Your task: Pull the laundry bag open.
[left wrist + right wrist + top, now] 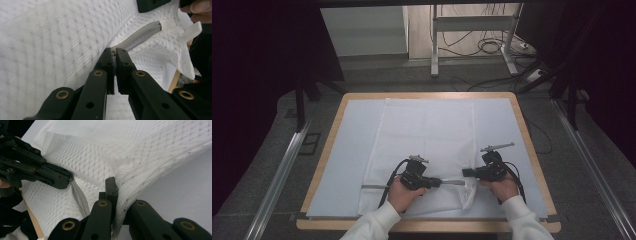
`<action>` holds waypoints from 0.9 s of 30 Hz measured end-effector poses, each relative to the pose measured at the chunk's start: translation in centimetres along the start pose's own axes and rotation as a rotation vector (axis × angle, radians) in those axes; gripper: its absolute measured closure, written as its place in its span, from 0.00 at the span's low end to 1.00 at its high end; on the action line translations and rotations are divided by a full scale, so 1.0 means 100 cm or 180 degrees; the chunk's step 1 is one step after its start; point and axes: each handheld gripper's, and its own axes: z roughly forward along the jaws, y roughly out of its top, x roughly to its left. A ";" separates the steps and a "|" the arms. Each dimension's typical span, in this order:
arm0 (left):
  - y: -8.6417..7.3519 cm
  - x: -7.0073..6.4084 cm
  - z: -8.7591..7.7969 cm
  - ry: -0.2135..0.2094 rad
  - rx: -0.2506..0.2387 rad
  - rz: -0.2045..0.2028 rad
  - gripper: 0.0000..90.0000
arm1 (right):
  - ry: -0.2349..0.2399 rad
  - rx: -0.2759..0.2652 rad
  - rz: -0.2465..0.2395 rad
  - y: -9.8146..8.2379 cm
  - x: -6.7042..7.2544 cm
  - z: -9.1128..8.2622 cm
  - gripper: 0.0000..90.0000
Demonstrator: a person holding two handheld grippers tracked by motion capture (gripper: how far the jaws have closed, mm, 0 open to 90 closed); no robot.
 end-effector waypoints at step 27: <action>-0.007 0.007 -0.014 0.0059 -0.0048 -0.0041 0.96 | -0.0009 -0.0030 -0.0007 0.000 0.000 -0.001 0.98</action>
